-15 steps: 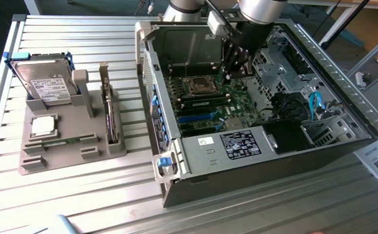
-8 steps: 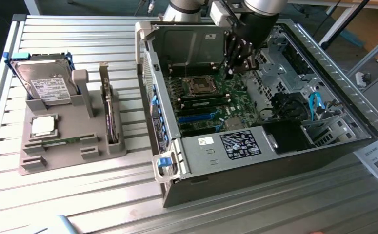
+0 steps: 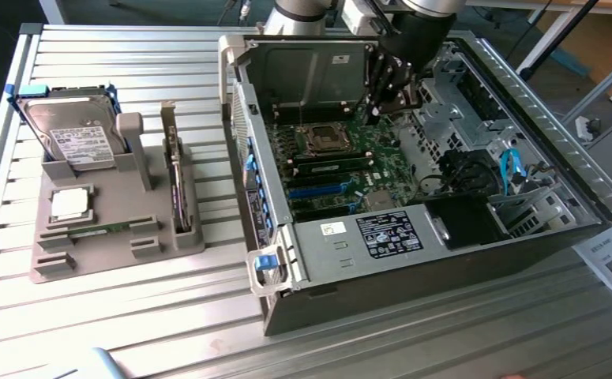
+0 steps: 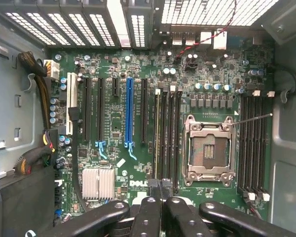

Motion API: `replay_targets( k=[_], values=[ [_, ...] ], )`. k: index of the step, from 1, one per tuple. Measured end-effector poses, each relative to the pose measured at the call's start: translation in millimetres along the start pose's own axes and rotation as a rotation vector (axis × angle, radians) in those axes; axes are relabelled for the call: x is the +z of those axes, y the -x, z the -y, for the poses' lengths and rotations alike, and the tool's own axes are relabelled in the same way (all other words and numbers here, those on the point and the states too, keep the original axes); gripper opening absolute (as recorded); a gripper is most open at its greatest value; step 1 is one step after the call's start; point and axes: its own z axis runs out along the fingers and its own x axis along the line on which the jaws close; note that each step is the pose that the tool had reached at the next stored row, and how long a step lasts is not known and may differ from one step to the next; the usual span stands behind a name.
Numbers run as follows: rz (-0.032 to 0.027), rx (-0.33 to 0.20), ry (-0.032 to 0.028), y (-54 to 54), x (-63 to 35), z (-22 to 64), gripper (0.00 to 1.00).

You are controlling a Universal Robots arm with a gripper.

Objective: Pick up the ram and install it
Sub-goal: 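Press down the ram until it locks into place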

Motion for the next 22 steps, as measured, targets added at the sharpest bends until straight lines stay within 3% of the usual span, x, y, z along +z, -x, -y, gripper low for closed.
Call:
replay_targets(
  k=[10,22],
  values=[
    [-0.0005,0.0,0.0001,0.0,-1.9,0.0,0.11],
    [-0.0001,0.0,0.0,0.0,-14.4,-0.2,0.11]
  ],
)
